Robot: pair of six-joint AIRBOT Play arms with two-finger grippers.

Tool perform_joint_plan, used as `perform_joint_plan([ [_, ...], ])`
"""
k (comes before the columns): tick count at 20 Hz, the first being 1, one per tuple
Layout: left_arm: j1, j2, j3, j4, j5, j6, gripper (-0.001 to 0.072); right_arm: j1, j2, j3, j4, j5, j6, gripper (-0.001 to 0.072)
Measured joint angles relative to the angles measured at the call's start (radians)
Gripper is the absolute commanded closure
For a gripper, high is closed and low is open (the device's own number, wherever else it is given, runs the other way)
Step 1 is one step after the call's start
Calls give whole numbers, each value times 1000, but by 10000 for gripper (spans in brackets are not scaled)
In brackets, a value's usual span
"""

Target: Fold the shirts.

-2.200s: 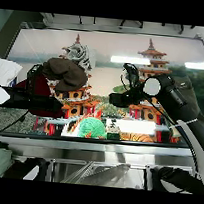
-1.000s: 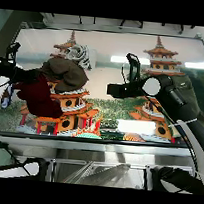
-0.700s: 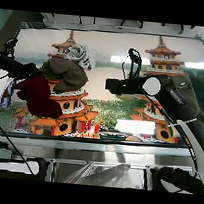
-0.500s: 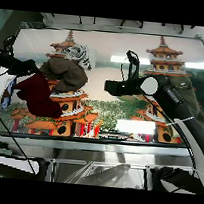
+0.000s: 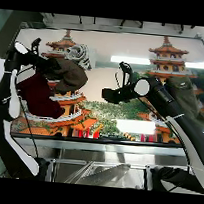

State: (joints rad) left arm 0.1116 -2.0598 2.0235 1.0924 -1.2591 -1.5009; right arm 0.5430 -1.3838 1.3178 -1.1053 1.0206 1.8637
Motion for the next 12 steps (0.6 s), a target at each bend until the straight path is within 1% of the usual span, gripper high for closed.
perform_joint_plan([
  [2,-29,-52,6,-6,26,-43,145,11,-2,-1,5,2,-2,682],
  [3,-40,-67,-1,-12,40,-56,257,15,-2,-1,6,3,-3,682],
  [4,-53,-78,-8,-13,59,-64,574,18,-3,-1,8,3,-5,682],
  [5,-65,-85,-11,-19,77,-70,696,21,-3,-1,8,5,-5,682],
  [9,-119,-80,11,-10,116,-31,696,26,-4,-1,9,7,-17,682],
  [12,-147,21,-31,47,139,-7,697,26,-5,-1,10,11,-34,682],
])
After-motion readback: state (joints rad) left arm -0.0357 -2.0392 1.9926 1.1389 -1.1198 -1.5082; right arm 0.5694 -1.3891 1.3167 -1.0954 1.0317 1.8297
